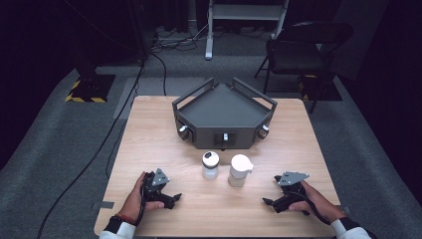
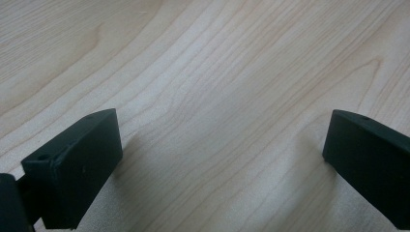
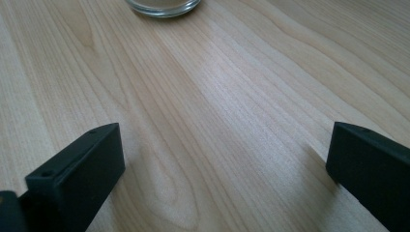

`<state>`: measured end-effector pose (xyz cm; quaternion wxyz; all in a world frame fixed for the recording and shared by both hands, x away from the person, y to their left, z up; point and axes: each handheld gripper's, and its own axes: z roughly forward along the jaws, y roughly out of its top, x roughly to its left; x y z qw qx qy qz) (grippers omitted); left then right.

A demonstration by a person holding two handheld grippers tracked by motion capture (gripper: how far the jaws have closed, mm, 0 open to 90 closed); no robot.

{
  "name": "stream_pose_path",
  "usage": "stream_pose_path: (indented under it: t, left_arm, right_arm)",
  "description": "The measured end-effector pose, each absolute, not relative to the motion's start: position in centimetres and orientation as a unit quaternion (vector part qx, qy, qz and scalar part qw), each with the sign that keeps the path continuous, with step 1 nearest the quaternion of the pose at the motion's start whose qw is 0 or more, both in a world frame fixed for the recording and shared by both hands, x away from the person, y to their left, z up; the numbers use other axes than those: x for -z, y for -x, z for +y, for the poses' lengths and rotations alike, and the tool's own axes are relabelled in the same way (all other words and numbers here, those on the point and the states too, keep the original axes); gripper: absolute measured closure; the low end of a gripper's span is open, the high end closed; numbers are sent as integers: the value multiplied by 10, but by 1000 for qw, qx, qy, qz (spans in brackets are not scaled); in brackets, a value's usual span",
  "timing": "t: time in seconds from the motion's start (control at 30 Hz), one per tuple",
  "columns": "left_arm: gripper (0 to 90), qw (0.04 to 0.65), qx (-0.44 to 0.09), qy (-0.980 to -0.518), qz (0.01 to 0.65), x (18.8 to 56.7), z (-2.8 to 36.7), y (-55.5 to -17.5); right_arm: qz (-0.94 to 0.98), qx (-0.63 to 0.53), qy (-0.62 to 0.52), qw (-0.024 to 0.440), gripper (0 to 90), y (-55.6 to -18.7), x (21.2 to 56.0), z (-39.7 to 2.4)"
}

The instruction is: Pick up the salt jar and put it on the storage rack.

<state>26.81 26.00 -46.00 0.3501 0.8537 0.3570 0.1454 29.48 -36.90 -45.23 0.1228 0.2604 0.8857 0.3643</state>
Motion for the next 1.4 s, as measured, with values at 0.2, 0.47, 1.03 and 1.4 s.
stream_pose_path:
  t: [0.2,0.47,1.03,1.4]
  left_arm:
    - [0,350,-146,-853,359,460,260,-267]
    - [0,349,-146,-853,359,460,260,-266]
    - [2,343,-151,-854,361,458,257,-265]
    - [14,356,-152,-855,345,449,251,-267]
  right_arm:
    - [887,-365,-257,121,0,-296,452,-370]
    - [887,-365,-257,121,0,-296,452,-370]
    - [887,-365,-257,121,0,-296,452,-370]
    - [887,-365,-256,121,0,-297,452,-370]
